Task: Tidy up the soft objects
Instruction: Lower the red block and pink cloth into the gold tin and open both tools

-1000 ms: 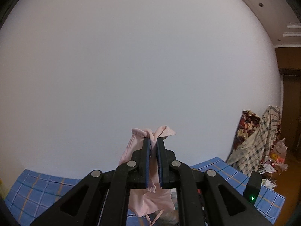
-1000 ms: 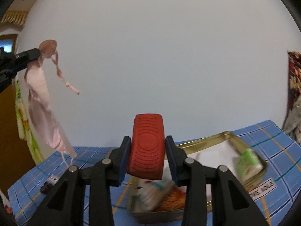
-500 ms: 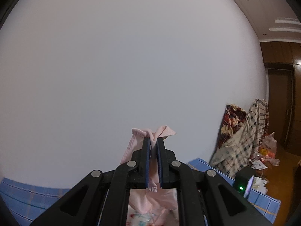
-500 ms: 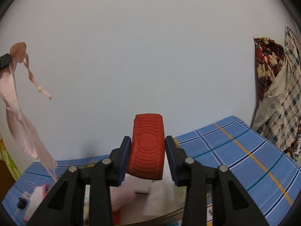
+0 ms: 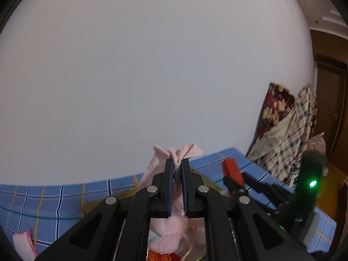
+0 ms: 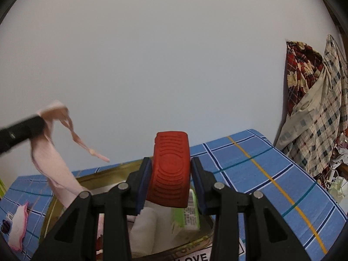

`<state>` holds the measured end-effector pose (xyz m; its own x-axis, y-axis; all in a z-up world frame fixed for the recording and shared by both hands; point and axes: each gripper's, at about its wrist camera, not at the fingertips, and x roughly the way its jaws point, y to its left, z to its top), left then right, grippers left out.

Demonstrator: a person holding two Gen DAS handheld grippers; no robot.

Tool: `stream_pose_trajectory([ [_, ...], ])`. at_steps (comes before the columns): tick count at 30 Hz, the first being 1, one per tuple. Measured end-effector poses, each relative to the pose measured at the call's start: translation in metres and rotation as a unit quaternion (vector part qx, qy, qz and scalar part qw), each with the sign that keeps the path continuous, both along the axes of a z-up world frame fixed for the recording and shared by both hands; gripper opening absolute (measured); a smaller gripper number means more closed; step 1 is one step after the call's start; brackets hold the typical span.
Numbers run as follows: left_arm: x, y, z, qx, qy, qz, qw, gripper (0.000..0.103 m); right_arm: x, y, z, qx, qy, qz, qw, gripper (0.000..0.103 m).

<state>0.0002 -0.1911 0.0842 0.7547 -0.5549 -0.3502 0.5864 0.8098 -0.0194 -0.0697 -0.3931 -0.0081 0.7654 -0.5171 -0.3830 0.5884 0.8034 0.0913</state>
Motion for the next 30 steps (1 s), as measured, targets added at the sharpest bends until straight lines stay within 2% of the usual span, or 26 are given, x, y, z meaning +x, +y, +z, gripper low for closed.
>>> stream_pose_trajectory([
  [5,0.012,0.002,-0.025,0.016,0.026,0.026,0.9992,0.008,0.005,0.009,-0.005,-0.011,0.022,0.002,1.0,0.038],
  [13,0.022,0.009,-0.051,0.038,0.044,0.054,0.9968,0.008,0.011,0.01,-0.013,-0.005,0.051,0.009,0.999,0.038],
  [21,0.028,0.003,-0.07,0.072,0.043,0.082,0.9931,0.008,0.028,0.016,-0.027,0.002,0.091,0.021,0.996,0.038],
  [30,0.032,0.004,-0.082,0.099,0.045,0.107,0.9883,0.008,0.036,0.02,-0.037,0.003,0.115,0.034,0.993,0.038],
])
